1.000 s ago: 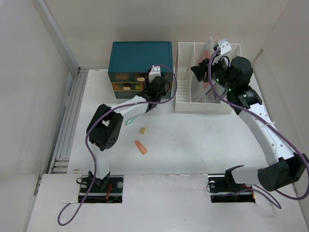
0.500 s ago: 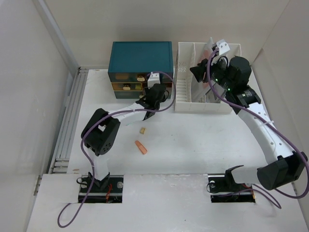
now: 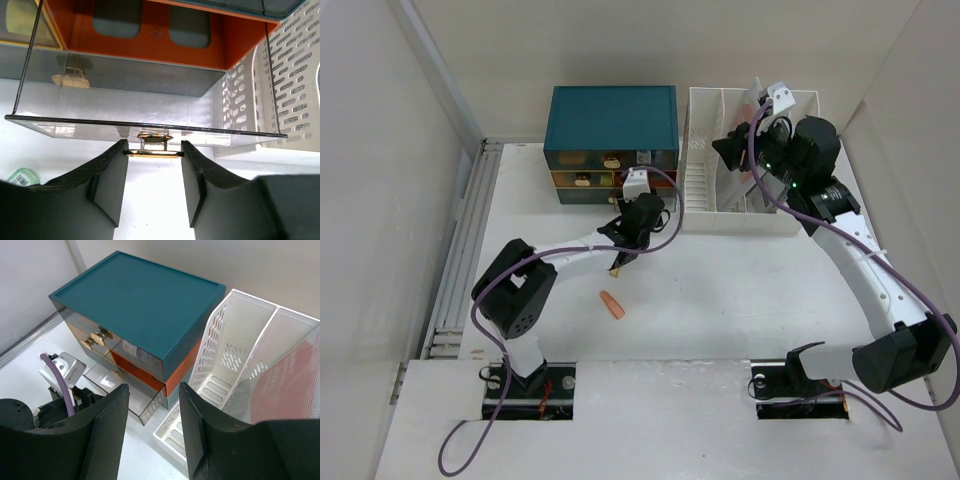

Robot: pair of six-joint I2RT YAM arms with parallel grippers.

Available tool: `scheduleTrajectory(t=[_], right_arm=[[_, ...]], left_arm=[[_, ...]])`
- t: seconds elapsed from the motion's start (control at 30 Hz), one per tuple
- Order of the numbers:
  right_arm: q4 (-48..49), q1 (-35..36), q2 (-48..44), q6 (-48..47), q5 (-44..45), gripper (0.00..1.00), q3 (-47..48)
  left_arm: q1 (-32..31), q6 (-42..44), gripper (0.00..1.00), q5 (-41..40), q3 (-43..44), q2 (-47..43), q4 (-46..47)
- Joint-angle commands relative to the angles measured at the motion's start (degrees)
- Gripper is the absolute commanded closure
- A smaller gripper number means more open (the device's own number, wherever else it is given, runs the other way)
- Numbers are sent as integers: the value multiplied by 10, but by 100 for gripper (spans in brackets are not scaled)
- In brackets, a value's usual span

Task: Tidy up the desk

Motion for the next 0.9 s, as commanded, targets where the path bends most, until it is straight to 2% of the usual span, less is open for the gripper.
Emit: scheduleTrajectory(t=[0.0, 0.07, 0.1, 0.17, 0.3, 0.43, 0.5, 0.57, 0.63, 0.67, 0.7, 0.73, 0.77, 0.8, 0.87], right_arm=[[15, -4, -3, 7, -12, 50, 20], [15, -4, -3, 7, -12, 50, 20], [15, -4, -3, 7, -12, 50, 20], [15, -4, -3, 7, -12, 50, 20], [15, -4, 3, 7, -18, 50, 15], [15, -4, 3, -9, -36, 49, 15], [15, -4, 3, -29, -78, 42, 9], [15, -4, 8, -77, -133, 37, 4], [15, -4, 16, -107, -238, 30, -1], [15, -4, 22, -135, -276, 30, -1], [15, -4, 34, -149, -338, 29, -6], [2, -4, 45, -185, -362, 29, -7], [-4, -4, 45, -185, -381, 29, -12], [-14, -4, 50, -229, -397, 29, -12], [-53, -4, 65, -287, -419, 29, -7]], left_arm=[[-5, -39, 62, 2, -14, -29, -20], [-5, -45, 48, 2, -22, -35, -20], [-5, -45, 35, 2, -28, -35, -20], [-11, -45, 27, -3, -28, -42, -20], [-24, -33, 16, -15, -33, -74, -31], [-56, -33, 13, -27, -46, -132, -44], [-76, -27, 13, -39, -56, -164, -58], [-106, -3, 19, -50, -70, -219, -65], [-124, 17, 37, -67, -83, -282, -72], [-124, 23, 65, -67, -83, -303, -78], [-124, 35, 80, -80, -83, -323, -94], [-124, 42, 95, -107, -83, -363, -106], [-124, 55, 95, -108, -83, -383, -115], [-119, 67, 99, -123, -83, -402, -123], [-90, 98, 100, -166, -83, -457, -150]])
